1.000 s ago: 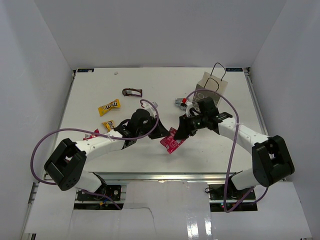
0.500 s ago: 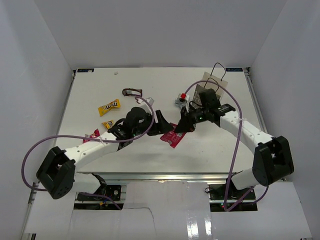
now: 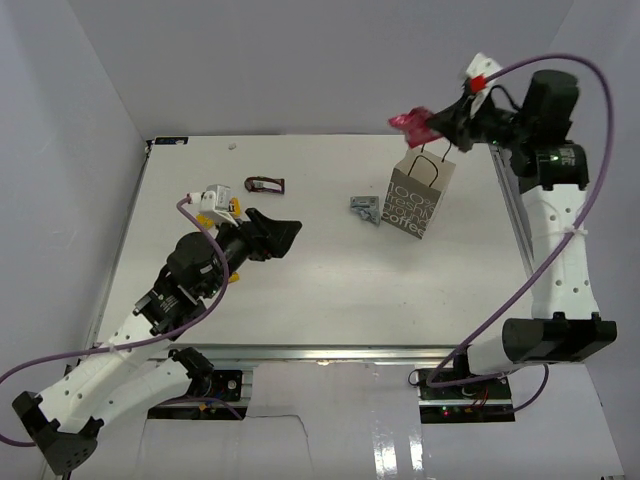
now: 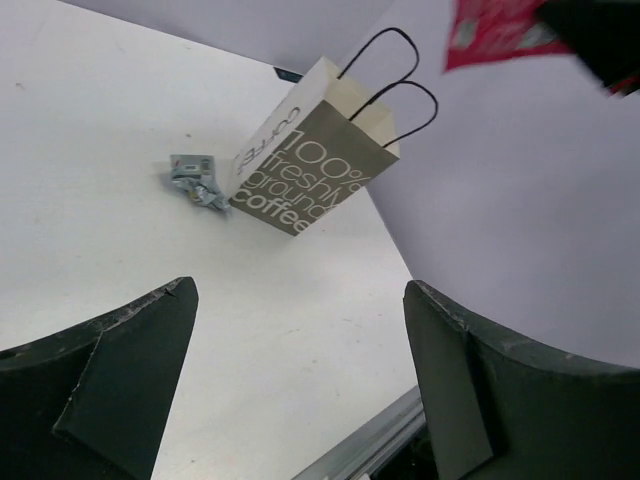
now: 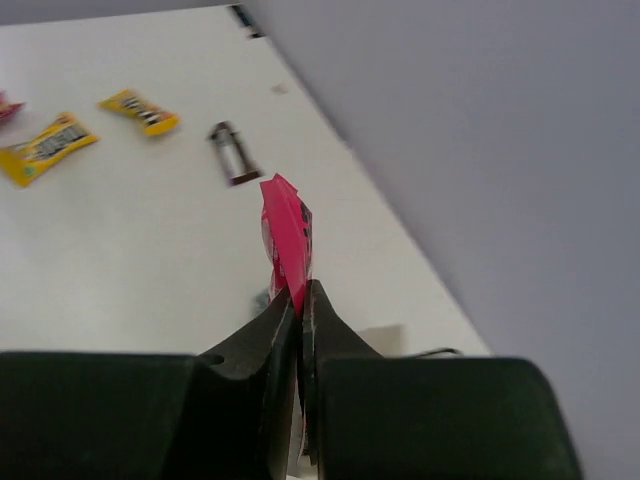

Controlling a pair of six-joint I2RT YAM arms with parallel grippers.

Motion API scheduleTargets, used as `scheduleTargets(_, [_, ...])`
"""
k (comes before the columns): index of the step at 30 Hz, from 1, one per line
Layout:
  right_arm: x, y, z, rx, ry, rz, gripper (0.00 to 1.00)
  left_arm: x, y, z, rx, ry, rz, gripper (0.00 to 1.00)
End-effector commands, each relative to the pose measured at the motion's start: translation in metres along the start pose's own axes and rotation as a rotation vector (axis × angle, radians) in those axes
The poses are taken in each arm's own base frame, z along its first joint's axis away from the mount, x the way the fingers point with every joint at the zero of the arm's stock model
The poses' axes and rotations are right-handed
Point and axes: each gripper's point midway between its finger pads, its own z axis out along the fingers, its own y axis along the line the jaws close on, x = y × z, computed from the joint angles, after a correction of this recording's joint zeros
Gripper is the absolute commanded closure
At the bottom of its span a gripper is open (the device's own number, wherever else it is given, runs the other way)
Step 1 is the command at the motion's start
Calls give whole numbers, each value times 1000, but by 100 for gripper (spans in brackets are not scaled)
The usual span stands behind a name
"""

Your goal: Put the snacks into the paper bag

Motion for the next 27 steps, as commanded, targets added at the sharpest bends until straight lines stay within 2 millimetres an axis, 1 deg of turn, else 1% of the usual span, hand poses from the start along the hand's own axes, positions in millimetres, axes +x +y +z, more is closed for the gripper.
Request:
scheduleTargets(1, [-22, -59, -31, 144, -31, -4, 92, 22, 44, -13, -162, 51, 52, 5])
scheduleTargets(2, [-30, -74, -44, 192, -39, -14, 92, 28, 50, -16, -175, 58, 49, 5])
scheduleTargets(3, [-25, -85, -44, 207, -34, -3, 92, 26, 49, -20, -169, 44, 36, 5])
scheduleTargets(4, [-23, -91, -48, 226, -31, 2, 92, 27, 51, -22, -170, 42, 31, 5])
scheduleTargets(5, [-20, -101, -53, 254, -26, 19, 92, 31, 55, -23, -180, 44, 27, 5])
scheduleTargets(6, [-13, -106, -52, 256, -21, 35, 92, 30, 55, -25, -179, 40, 27, 5])
scheduleTargets(8, [0, -109, -50, 252, -9, 60, 92, 32, 57, -26, -186, 42, 30, 5])
scheduleTargets(9, [14, -108, -46, 238, 7, 88, 92, 34, 60, -26, -197, 54, 35, 4])
scheduleTargets(11, [30, -105, -42, 224, 26, 110, 92, 36, 62, -26, -208, 65, 41, 5])
scheduleTargets(12, [44, -103, -40, 220, 45, 126, 92, 40, 66, -25, -222, 80, 43, 5])
scheduleTargets(14, [58, -102, -40, 228, 72, 122, 92, 44, 68, -25, -231, 94, 47, 4])
scheduleTargets(15, [73, -99, -37, 223, 93, 142, 92, 45, 69, -25, -234, 96, 46, 5])
scheduleTargets(17, [86, -99, -35, 227, 115, 140, 92, 48, 72, -25, -243, 104, 47, 5])
scheduleTargets(18, [97, -96, -33, 220, 132, 143, 92, 49, 72, -24, -246, 105, 48, 5])
scheduleTargets(20, [108, -96, -29, 221, 156, 134, 89, 51, 75, -23, -255, 112, 51, 5])
scheduleTargets(21, [117, -92, -25, 213, 172, 132, 87, 50, 75, -22, -258, 111, 52, 5])
scheduleTargets(23, [125, -93, -24, 218, 192, 124, 80, 54, 77, -20, -269, 125, 55, 5])
scheduleTargets(24, [128, -93, -23, 220, 198, 125, 76, 54, 78, -20, -276, 129, 55, 5])
scheduleTargets(25, [131, -92, -22, 217, 204, 121, 67, 55, 81, -20, -291, 130, 54, 5])
scheduleTargets(27, [132, -91, -22, 216, 208, 119, 57, 58, 86, -21, -316, 145, 53, 5])
